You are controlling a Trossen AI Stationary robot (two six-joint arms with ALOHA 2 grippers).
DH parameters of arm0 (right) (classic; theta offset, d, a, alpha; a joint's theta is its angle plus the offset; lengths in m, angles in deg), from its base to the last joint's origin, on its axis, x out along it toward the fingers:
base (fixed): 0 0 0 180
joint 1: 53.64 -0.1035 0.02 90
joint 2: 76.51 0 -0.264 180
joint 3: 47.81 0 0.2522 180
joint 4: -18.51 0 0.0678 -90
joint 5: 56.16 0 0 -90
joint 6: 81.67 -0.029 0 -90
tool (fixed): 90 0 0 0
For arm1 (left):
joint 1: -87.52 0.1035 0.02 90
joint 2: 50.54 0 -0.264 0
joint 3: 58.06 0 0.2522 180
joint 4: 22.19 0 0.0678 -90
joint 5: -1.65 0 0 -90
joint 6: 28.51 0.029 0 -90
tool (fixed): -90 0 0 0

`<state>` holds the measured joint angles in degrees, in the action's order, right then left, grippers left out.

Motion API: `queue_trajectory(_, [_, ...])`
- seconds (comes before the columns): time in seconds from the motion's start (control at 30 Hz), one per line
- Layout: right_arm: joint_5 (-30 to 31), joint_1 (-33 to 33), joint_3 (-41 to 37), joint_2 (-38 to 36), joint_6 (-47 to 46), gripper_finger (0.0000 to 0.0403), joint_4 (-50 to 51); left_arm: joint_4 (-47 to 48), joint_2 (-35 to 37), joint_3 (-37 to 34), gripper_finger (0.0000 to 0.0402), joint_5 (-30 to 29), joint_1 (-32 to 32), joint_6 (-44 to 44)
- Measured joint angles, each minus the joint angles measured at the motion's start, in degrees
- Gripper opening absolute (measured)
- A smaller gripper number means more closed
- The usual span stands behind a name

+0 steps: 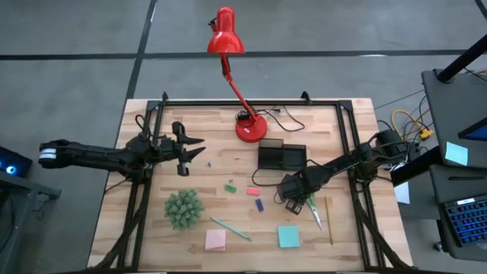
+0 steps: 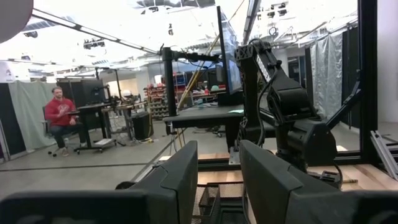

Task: Pick and place office supplies into organizer
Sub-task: Put the scissors into the left compartment of the desk organizer

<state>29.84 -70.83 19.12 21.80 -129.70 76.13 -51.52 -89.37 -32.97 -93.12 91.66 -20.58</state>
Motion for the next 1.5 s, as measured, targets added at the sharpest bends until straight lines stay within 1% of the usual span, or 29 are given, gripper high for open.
queue_trajectory(0.47, [-0.97, 0.02, 0.0, 0.04, 0.28, 0.003, -0.15, 0.02, 0.09, 0.0, 0.0107, 0.0, -0.02, 0.02])
queue_trajectory(0.6, [-1.0, 0.0, 0.0, 0.04, 0.3, 0.0018, -0.13, -0.01, 0.36, 0.0, 0.0107, 0.0, -0.01, 0.07])
queue_trajectory(1.03, [-1.44, 0.0, 0.27, -0.6, 0.49, 0.0014, 0.2, -0.01, 0.61, -0.01, 0.0107, 0.01, 0.0, 0.07])
queue_trajectory(1.2, [-4.58, 0.24, 0.76, -1.01, 0.5, 0.0014, -0.05, -0.01, 0.61, 0.0, 0.0107, 0.0, -0.02, 0.05])
queue_trajectory(1.5, [-4.32, 0.33, 0.83, -2.05, 0.5, 0.0013, 0.05, -0.01, 0.61, 0.0, 0.0107, 0.02, -0.02, 0.04])
